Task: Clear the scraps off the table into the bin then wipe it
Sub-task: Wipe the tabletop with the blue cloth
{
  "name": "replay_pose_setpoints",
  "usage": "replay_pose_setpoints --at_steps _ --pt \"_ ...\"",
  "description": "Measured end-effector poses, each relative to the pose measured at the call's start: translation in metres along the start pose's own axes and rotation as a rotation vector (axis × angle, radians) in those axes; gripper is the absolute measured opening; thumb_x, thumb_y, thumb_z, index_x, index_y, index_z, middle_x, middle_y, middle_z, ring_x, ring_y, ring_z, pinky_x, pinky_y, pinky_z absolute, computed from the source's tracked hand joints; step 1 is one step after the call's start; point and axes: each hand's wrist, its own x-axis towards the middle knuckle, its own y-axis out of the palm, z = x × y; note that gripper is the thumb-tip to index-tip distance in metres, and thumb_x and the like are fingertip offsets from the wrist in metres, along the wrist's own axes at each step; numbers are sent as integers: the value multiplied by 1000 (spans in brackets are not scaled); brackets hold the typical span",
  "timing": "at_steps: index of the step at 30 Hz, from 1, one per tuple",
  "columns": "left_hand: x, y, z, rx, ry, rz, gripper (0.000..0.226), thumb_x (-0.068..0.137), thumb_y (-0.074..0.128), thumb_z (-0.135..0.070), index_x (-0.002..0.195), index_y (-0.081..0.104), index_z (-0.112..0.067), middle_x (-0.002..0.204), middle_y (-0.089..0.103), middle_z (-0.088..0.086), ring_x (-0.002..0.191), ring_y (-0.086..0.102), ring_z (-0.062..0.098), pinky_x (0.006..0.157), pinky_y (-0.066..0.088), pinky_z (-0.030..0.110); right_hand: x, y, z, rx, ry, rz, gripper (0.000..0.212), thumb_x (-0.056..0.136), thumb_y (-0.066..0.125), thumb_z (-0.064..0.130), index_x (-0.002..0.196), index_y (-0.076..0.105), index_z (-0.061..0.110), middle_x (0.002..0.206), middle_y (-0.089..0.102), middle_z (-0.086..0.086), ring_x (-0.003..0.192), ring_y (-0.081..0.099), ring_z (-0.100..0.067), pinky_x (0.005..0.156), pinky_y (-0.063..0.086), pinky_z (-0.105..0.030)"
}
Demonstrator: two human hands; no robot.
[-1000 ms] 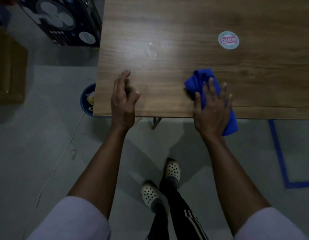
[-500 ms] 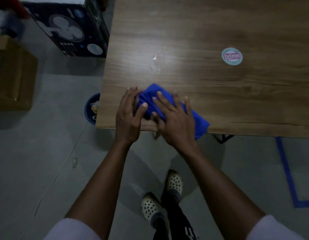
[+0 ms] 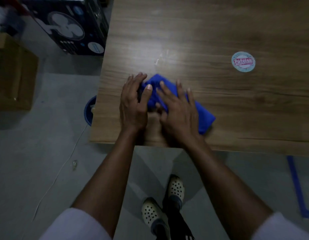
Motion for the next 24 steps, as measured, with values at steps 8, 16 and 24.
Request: replay_pose_setpoints --at_steps 8,16,24 --pt "2 -1 -8 42 -72 -3 64 94 49 -51 148 51 -16 154 49 3 148 34 14 120 33 37 136 -19 -6 -53 193 67 53 106 33 42 158 27 33 167 15 17 156 3 -26 126 -1 -49" --pt "1 -3 -11 -18 -32 -59 61 94 56 -46 137 53 -3 126 62 2 118 59 14 99 48 29 15 -12 18 0 17 65 60 90 54 27 148 47 38 158 34 23 154 17 -27 124 9 -50" --pt "0 -2 -10 -47 -45 -73 49 94 59 -37 135 53 -11 141 54 1 132 49 10 105 39 19 127 -36 7 -12 234 92 51 106 40 36 156 31 31 166 24 8 155 8 -31 126 0 -50"
